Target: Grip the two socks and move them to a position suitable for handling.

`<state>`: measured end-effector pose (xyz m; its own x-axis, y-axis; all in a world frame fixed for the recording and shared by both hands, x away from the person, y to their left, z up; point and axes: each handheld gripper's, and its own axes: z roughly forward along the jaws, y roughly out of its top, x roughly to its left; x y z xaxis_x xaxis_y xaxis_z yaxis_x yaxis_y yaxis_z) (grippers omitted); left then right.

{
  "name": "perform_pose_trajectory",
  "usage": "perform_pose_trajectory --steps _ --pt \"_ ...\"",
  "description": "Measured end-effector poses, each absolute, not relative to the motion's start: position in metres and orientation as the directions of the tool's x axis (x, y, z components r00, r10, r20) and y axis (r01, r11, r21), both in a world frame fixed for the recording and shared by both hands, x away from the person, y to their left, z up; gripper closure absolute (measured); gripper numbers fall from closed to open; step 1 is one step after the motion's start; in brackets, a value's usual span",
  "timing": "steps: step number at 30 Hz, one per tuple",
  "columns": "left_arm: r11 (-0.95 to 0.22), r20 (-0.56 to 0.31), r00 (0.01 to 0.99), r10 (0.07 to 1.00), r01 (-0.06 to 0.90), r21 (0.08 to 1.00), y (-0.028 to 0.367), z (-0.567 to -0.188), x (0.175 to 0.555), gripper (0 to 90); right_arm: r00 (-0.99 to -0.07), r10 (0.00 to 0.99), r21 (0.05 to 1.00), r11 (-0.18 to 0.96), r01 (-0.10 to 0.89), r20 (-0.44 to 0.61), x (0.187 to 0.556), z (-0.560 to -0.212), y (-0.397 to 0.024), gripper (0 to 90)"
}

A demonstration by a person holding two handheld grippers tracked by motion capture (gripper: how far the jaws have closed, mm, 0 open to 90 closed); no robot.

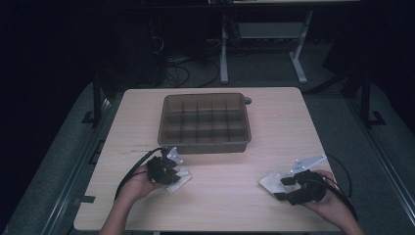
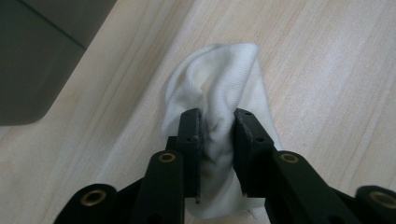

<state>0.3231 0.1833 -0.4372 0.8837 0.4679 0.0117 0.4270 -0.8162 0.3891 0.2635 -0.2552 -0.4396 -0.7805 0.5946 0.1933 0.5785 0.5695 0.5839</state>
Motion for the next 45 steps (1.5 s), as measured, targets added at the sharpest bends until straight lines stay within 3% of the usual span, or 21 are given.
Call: perform_pose_trajectory --steps 9,27,37,45 --pt "-0.82 -0.028 0.903 0.428 0.401 0.408 0.18 -0.427 0.328 84.1 -0.775 0.6 0.589 0.559 0.584 0.199 0.265 -0.44 -0.258 36.5" --pt "-0.868 -0.018 0.965 0.26 0.242 0.433 0.124 -0.393 0.338 84.2 -0.773 0.6 0.599 0.548 0.584 0.206 0.265 -0.439 -0.259 36.6" --pt "-0.913 -0.051 0.992 0.112 0.123 0.389 0.076 -0.409 0.352 83.0 -0.773 0.599 0.6 0.545 0.585 0.21 0.265 -0.439 -0.26 36.6" --pt "-0.925 -0.079 0.994 0.072 0.096 0.367 0.061 -0.424 0.359 78.0 -0.774 0.599 0.596 0.551 0.584 0.205 0.264 -0.439 -0.259 36.6"
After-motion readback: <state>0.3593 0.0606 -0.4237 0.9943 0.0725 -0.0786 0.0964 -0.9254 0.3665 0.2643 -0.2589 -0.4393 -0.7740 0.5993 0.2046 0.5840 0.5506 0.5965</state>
